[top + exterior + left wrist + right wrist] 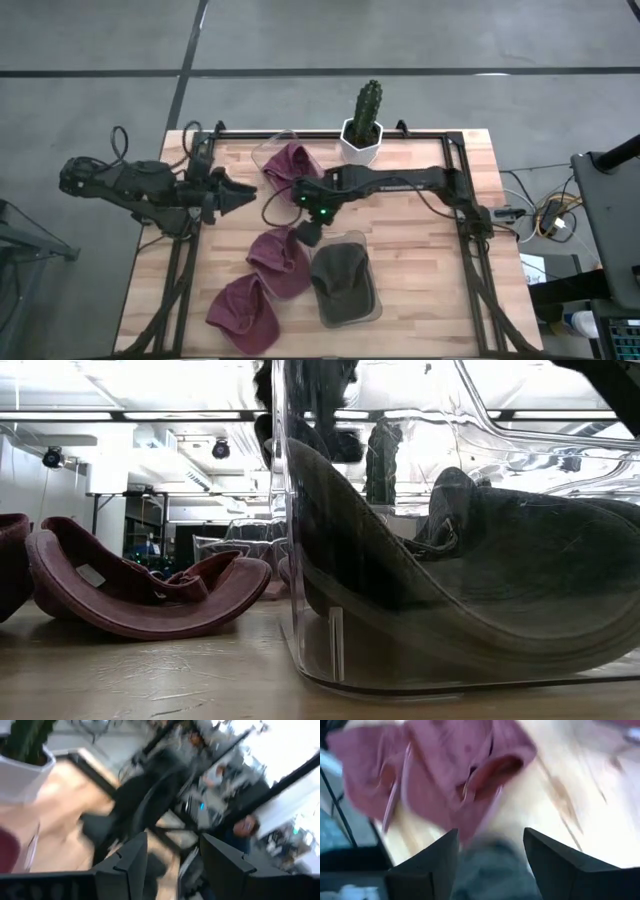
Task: Pick & Place hat
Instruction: Put the bottom right red cap into the top transparent bin
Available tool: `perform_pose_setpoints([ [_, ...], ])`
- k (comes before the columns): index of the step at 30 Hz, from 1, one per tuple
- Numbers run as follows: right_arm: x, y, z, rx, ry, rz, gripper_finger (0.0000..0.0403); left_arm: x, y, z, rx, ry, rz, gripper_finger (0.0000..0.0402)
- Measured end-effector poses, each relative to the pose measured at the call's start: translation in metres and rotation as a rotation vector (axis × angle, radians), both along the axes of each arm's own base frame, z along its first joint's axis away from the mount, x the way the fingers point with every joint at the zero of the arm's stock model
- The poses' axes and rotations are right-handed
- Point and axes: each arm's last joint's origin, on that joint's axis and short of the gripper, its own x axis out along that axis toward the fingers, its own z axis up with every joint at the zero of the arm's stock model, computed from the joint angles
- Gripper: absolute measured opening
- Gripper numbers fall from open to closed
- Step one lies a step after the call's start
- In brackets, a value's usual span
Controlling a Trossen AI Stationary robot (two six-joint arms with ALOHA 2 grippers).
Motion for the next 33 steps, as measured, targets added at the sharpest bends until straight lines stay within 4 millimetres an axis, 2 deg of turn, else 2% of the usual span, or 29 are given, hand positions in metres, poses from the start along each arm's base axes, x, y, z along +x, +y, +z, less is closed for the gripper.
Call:
perform_pose_setpoints([
  [4, -0.017, 0.003, 0.020, -0.020, 0.010, 0.024, 0.0154, 0.003, -0.003, -0.013, -0.049, 0.125, -0.061, 0.0176],
  [9, -0.032, 0.009, 0.048, -0.094, -0.053, 0.005, 0.0030, 0.012, -0.008, -0.032, -0.264, 0.297, -0.072, 0.0176],
  [10, -0.035, 0.010, 0.052, -0.115, -0.065, -0.006, 0.0022, 0.016, -0.010, -0.037, -0.315, 0.329, -0.080, 0.0176],
  [19, -0.068, 0.009, 0.092, -0.378, -0.129, -0.136, 0.0009, 0.037, -0.030, -0.082, -0.596, 0.573, -0.101, 0.0176],
  [29, -0.102, 0.004, 0.127, -0.517, -0.193, -0.111, 0.0008, 0.057, -0.050, -0.113, -0.795, 0.687, 0.021, 0.0176],
  [33, -0.113, 0.002, 0.135, -0.568, -0.199, -0.075, 0.0008, 0.067, -0.061, -0.126, -0.846, 0.739, 0.057, 0.0176],
])
